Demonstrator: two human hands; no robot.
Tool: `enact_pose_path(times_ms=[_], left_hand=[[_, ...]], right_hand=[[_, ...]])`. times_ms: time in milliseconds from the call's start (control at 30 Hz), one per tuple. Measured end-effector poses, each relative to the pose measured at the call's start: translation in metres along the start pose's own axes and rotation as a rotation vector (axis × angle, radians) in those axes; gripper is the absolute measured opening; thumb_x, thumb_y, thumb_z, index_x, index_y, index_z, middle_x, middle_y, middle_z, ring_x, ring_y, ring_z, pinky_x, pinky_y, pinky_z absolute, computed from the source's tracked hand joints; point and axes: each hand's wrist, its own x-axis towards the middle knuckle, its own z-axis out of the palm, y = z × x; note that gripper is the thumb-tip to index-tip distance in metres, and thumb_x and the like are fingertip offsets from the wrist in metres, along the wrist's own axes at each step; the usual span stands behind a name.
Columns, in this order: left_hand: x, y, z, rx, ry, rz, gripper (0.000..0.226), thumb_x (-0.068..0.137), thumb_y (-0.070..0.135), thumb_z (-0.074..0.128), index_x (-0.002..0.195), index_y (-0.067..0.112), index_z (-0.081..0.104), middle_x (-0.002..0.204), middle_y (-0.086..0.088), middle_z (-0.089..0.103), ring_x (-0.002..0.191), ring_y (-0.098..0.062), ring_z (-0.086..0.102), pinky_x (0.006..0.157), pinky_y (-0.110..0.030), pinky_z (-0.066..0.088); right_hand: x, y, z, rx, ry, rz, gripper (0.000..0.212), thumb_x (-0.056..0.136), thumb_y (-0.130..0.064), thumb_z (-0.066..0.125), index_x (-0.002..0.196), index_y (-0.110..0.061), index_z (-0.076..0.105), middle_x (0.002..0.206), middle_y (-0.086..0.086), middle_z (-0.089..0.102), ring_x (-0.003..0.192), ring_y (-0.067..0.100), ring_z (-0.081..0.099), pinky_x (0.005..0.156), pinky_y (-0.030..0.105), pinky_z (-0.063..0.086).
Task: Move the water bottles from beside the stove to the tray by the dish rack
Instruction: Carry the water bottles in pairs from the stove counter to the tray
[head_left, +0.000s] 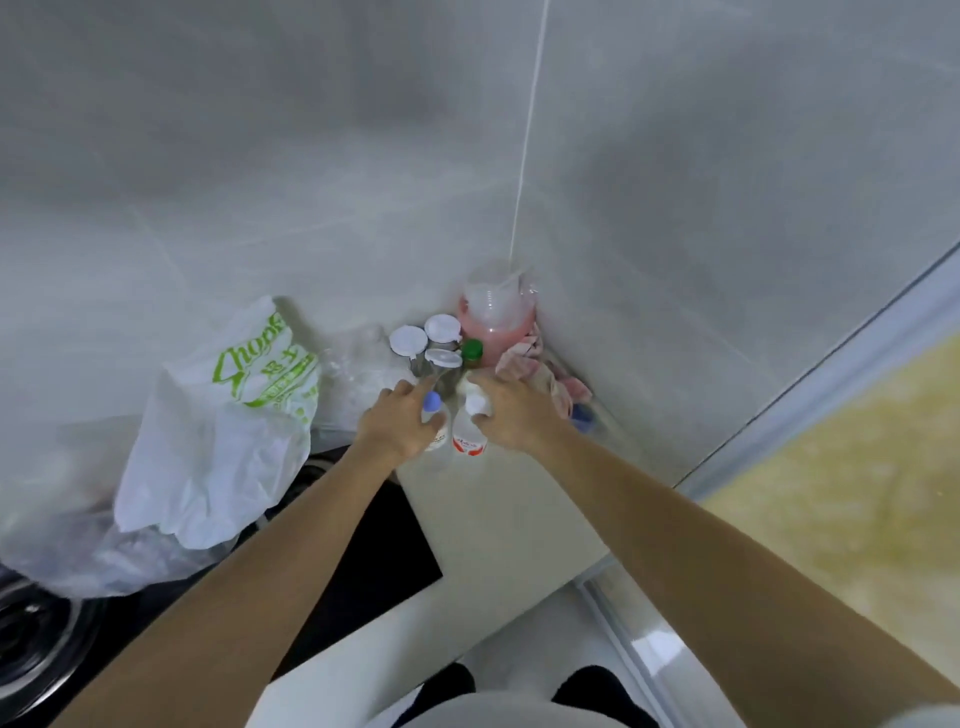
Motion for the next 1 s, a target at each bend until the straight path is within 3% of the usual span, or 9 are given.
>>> enact_pose_path(times_ms=[133, 300, 433, 533, 633, 767, 867, 1000], left_hand=[[0.02, 0.0, 0.019, 0.066, -0.036, -0.019, 0.055, 0.103, 0.051, 0.049, 0.151, 0.027, 0.036, 0.127, -0.01, 0.054, 0.124, -0.034, 0.054, 0.091, -0.047, 0.053], [0.032, 0.009, 0.039, 0.074, -0.006, -0.055, 0.038, 0.104, 0.042, 0.053, 0.133, 0.019, 0.042, 0.114, -0.012, 0.053, 0.107, -0.037, 0.061, 0.074, -0.042, 0.047], [0.032, 0.016, 0.039, 0.068, 0.037, -0.069, 0.04, 0.105, 0.035, 0.055, 0.136, 0.015, 0.042, 0.11, -0.015, 0.06, 0.099, -0.041, 0.065, 0.073, -0.04, 0.043], [0.017, 0.021, 0.022, 0.021, 0.12, -0.125, 0.032, 0.104, 0.039, 0.054, 0.124, 0.014, 0.046, 0.106, -0.014, 0.064, 0.095, -0.041, 0.065, 0.076, -0.044, 0.053], [-0.01, 0.029, -0.01, -0.061, 0.255, -0.198, 0.03, 0.104, 0.04, 0.055, 0.117, 0.013, 0.05, 0.102, -0.009, 0.064, 0.088, -0.034, 0.063, 0.077, -0.045, 0.054], [-0.061, 0.035, -0.058, -0.125, 0.404, -0.278, 0.027, 0.104, 0.035, 0.058, 0.114, 0.01, 0.054, 0.091, -0.009, 0.062, 0.081, -0.031, 0.056, 0.07, -0.04, 0.045], [-0.108, 0.036, -0.088, -0.054, 0.473, -0.346, 0.023, 0.103, 0.037, 0.059, 0.106, 0.017, 0.05, 0.074, 0.002, 0.05, 0.074, -0.029, 0.048, 0.067, -0.037, 0.038], [-0.183, 0.035, -0.112, 0.01, 0.557, -0.479, 0.027, 0.102, 0.041, 0.061, 0.11, 0.016, 0.053, 0.083, -0.001, 0.059, 0.075, -0.028, 0.054, 0.064, -0.036, 0.039]], right_hand=[[0.027, 0.016, 0.02, -0.103, -0.05, -0.095, 0.052, 0.101, -0.035, 0.06, 0.15, -0.026, 0.045, 0.14, 0.009, 0.059, 0.127, 0.034, 0.058, 0.095, 0.042, 0.051], [0.049, 0.031, 0.034, -0.105, -0.055, -0.215, 0.041, 0.101, -0.037, 0.062, 0.135, -0.021, 0.048, 0.123, 0.008, 0.065, 0.113, 0.033, 0.064, 0.076, 0.036, 0.043], [0.06, 0.044, 0.03, -0.03, -0.079, -0.319, 0.032, 0.098, -0.033, 0.067, 0.119, -0.015, 0.051, 0.114, 0.008, 0.065, 0.106, 0.035, 0.065, 0.071, 0.034, 0.038], [0.067, 0.047, 0.012, 0.099, -0.103, -0.385, 0.024, 0.091, -0.031, 0.068, 0.097, -0.021, 0.047, 0.093, 0.003, 0.062, 0.092, 0.034, 0.066, 0.066, 0.037, 0.044], [0.071, 0.037, -0.016, 0.201, -0.116, -0.452, 0.027, 0.077, -0.039, 0.066, 0.081, -0.023, 0.044, 0.081, 0.0, 0.062, 0.079, 0.029, 0.064, 0.068, 0.044, 0.054], [0.07, 0.01, -0.058, 0.259, -0.096, -0.569, 0.026, 0.077, -0.034, 0.073, 0.079, -0.021, 0.051, 0.071, -0.004, 0.058, 0.069, 0.019, 0.055, 0.059, 0.034, 0.039], [0.058, -0.022, -0.086, 0.307, -0.081, -0.703, 0.025, 0.074, -0.032, 0.077, 0.079, -0.018, 0.056, 0.065, -0.006, 0.057, 0.066, 0.016, 0.053, 0.059, 0.032, 0.038], [0.03, -0.079, -0.107, 0.332, -0.094, -0.871, 0.025, 0.07, -0.03, 0.081, 0.076, -0.019, 0.059, 0.059, -0.008, 0.057, 0.06, 0.014, 0.049, 0.059, 0.032, 0.039]])
